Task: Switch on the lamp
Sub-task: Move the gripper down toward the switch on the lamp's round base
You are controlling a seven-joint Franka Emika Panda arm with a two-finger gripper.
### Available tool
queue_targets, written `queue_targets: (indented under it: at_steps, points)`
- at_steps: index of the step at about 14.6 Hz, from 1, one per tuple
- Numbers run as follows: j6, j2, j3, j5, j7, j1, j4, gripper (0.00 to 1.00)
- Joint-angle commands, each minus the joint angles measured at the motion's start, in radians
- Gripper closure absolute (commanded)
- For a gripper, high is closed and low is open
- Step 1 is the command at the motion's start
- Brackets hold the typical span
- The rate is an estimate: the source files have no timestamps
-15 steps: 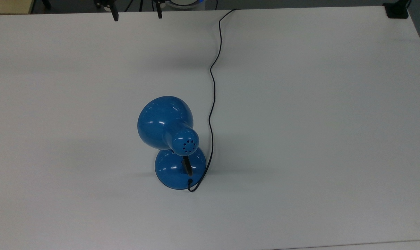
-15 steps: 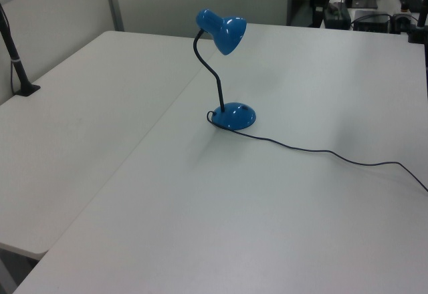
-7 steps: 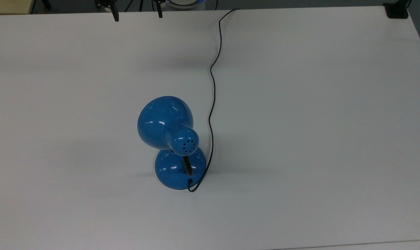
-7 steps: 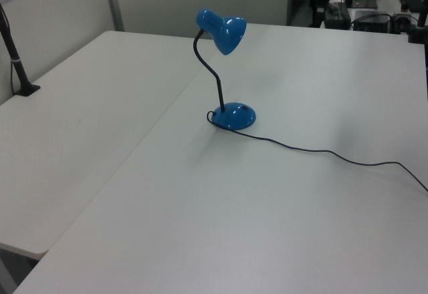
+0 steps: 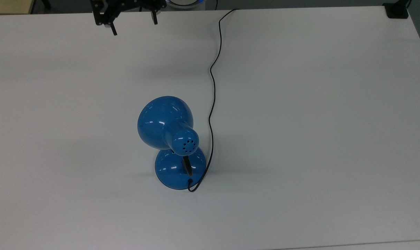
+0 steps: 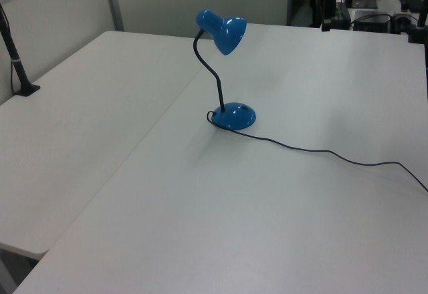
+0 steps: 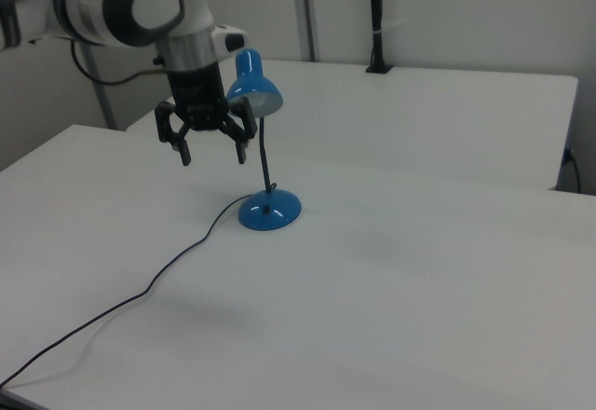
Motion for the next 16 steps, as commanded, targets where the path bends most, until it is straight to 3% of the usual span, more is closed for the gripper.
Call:
queue_targets:
  at_steps: [1,2,5,6,9,12,16]
  points:
    - [0.1,0.041,-0.001,-0.029,-0.044,-0.009,-0.075,0.1]
    - [0.178,0.05,-0.001,-0.021,-0.033,-0.009,-0.108,0.23]
    - [0.292,0.105,-0.006,0.063,-0.016,-0.009,-0.126,0.83]
    - [0.336,0.125,-0.007,0.112,-0.019,-0.009,-0.126,0.93]
    - [0.514,0.203,-0.009,0.158,-0.018,0.0,-0.132,0.98]
    - [0.713,0.28,-0.009,0.261,-0.018,0.037,-0.132,0.98]
    - [0.876,0.354,-0.006,0.274,-0.018,0.068,-0.128,0.98]
